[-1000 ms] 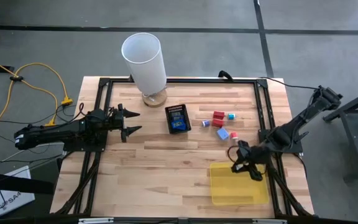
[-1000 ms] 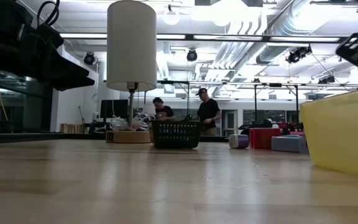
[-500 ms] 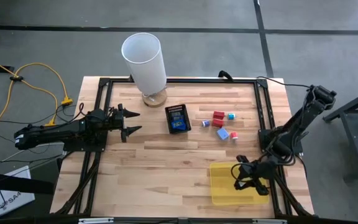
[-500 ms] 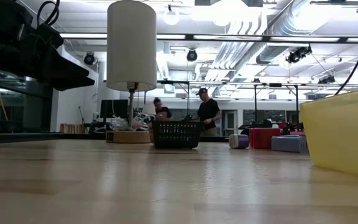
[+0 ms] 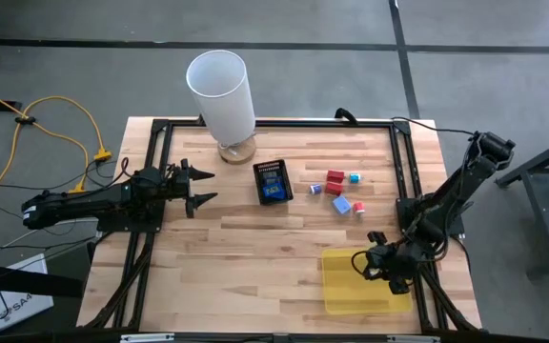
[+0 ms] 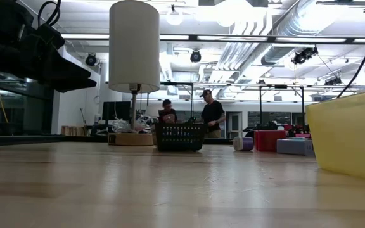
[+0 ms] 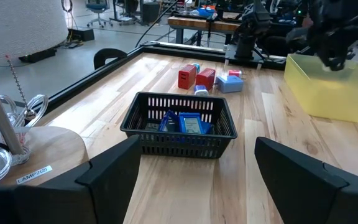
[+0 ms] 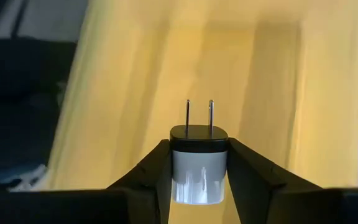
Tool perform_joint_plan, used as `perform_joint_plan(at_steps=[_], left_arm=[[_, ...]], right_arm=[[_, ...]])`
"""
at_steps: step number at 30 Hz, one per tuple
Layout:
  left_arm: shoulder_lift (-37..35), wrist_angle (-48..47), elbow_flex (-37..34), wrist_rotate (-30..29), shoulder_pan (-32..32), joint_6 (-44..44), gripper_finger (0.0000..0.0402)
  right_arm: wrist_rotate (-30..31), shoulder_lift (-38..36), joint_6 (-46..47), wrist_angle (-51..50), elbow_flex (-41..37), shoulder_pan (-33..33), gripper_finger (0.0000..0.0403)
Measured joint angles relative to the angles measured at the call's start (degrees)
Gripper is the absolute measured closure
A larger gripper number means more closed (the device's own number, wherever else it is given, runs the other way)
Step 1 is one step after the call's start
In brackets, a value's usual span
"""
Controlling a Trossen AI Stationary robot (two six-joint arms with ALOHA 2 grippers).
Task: Pick & Place Office items
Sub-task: Put the white charger adaptor into the yellow bin
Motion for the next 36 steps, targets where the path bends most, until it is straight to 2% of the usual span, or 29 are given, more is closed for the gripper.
perform_joint_plan(at_steps=[5,13,21,30,36], left_arm=[[-0.01,0.01,0.0,-0.01,-0.02,0.0,0.0094],[-0.02,0.01,0.0,-0.01,0.0,0.0,0.0094],[0.0,-0.01,0.0,0.0,-0.02,0.0,0.0094],[0.0,0.01,0.0,-0.02,0.0,0.0,0.0094],[0.0,0.0,0.0,-0.01,-0.01,0.0,0.0094]], right_arm=[[-2.23,4.81,4.04,-1.02,-0.04,1.53,0.0283],[-2.45,9.99,10.01,-1.76,-0.07,4.66,0.0285],[-2.36,10.8,13.23,-3.29,-0.07,5.1,0.028],[-3.52,10.8,13.32,-3.2,-0.07,5.1,0.0234],[-3.39,10.8,13.32,-3.18,-0.07,5.1,0.0221]])
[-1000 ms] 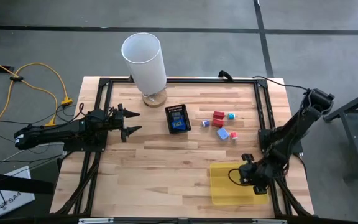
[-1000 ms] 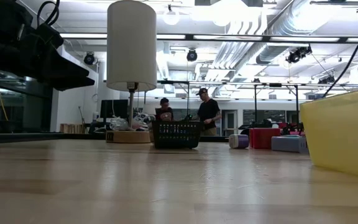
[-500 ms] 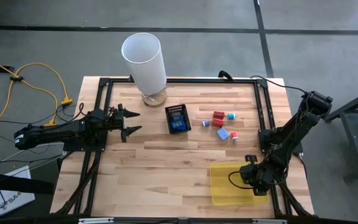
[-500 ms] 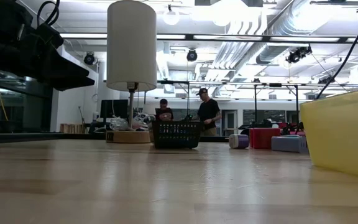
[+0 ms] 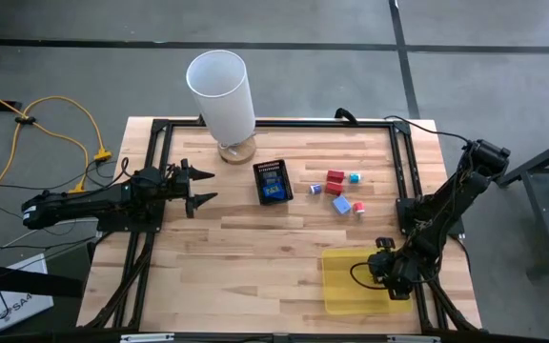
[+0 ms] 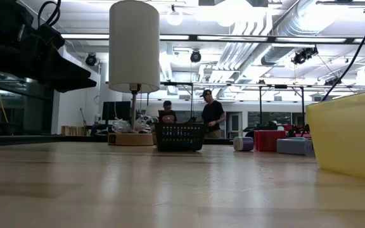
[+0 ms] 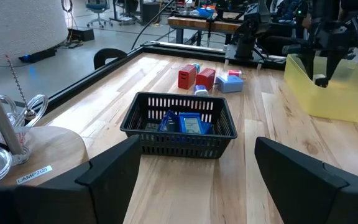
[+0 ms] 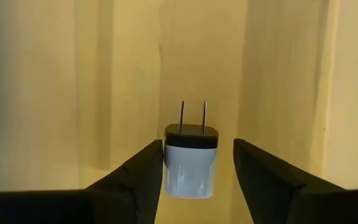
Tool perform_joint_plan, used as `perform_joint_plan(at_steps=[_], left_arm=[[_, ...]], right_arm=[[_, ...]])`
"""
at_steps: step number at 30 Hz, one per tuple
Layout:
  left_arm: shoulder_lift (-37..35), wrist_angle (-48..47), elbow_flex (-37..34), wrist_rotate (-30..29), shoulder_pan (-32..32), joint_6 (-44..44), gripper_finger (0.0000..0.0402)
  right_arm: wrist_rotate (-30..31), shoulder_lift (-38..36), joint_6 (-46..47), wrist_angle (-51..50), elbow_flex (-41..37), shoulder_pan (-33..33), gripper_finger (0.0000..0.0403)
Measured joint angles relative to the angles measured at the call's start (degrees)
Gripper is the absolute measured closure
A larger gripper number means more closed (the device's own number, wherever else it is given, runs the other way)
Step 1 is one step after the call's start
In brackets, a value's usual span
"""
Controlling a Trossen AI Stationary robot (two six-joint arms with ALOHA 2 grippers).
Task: Pick & Place Office items
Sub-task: Put the white charger adaptor into the yellow bin, then put the small blue charger adapter into the yellow bin
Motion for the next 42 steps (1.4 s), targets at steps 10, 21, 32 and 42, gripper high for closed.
perform_joint_plan(at_steps=[10,21,32,42], left_arm=[[0.0,0.01,0.0,0.01,-0.01,0.0,0.0094],[0.0,0.0,0.0,-0.01,0.0,0.0,0.0094],[-0.01,0.0,0.0,0.0,0.0,0.0,0.0094],[-0.01,0.01,0.0,-0.01,0.0,0.0,0.0094]], right_arm=[[-0.24,-2.34,-1.01,0.24,0.0,-1.5,0.0222],[4.56,-14.17,-12.89,6.26,0.0,-8.64,0.0222],[4.4,-16.0,-22.14,12.62,0.0,-13.57,0.0225],[5.42,-16.0,-22.14,11.87,0.0,-17.75,0.0225]])
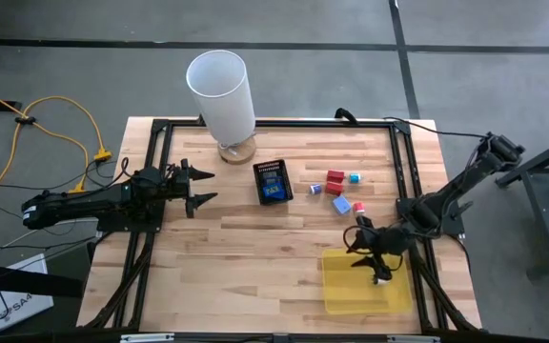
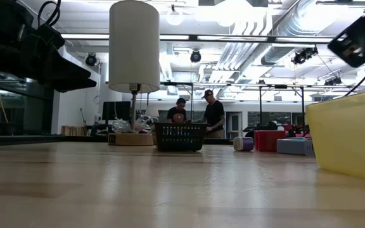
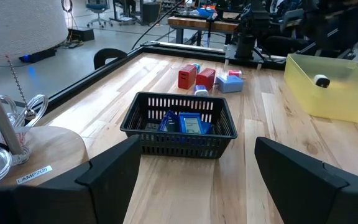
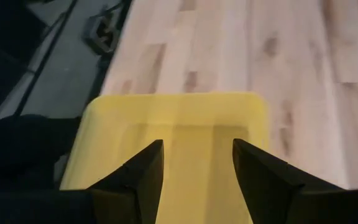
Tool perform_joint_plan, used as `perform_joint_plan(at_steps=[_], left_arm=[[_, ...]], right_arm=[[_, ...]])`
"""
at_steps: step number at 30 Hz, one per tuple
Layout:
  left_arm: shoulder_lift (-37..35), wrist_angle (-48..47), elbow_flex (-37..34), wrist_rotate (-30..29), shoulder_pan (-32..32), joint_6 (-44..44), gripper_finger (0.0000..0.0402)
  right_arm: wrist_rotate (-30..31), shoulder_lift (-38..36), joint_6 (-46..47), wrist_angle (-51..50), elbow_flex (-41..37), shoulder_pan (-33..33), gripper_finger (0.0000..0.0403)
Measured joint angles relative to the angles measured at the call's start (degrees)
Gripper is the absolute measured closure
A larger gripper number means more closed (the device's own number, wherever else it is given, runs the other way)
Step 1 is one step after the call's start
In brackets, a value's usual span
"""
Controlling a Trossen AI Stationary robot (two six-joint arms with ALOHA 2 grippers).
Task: Pick & Place Office items
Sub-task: Put the small blue charger adapter into the yellow bin
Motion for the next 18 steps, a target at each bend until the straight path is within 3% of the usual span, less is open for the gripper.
perform_joint_plan(at_steps=[18], left_arm=[[0.01,0.0,0.0,0.0,0.02,0.0,0.0094]], right_arm=[[0.67,0.0,-9.59,-3.29,0.0,-22.28,0.0225]])
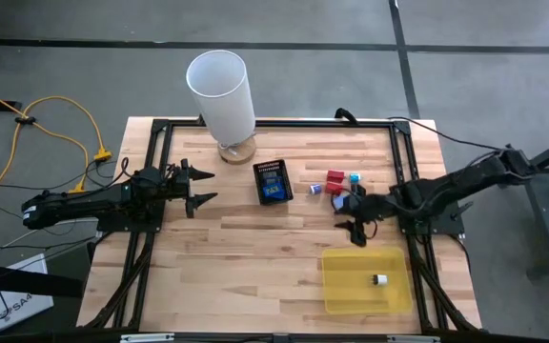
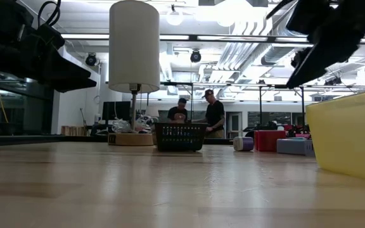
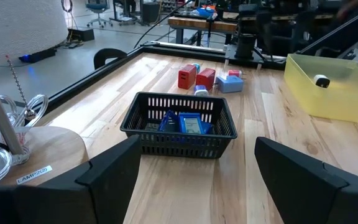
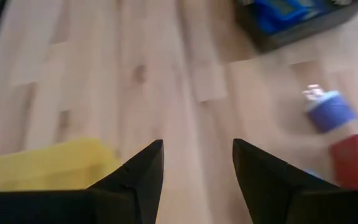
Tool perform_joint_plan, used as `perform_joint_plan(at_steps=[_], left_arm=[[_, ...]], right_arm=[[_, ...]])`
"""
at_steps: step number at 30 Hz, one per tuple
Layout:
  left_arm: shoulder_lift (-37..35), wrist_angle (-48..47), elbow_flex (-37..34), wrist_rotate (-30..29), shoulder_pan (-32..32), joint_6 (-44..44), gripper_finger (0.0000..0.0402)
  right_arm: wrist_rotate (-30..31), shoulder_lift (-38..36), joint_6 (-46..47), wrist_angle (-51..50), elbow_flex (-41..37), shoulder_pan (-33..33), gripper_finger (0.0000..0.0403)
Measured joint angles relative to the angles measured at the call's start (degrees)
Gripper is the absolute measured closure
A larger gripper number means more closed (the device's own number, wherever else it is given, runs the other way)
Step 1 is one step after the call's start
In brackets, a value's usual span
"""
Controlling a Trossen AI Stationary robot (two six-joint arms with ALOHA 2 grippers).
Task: Pick & Place Office items
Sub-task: Put the small blue charger adapter into the yellow bin
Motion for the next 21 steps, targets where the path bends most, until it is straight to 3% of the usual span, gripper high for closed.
perform_joint_plan(at_steps=[21], left_arm=[[-0.01,-0.02,0.0,0.0,-0.01,0.0,0.0094]], right_arm=[[-0.57,-0.33,-11.19,-9.04,0.0,-28.61,0.0225]])
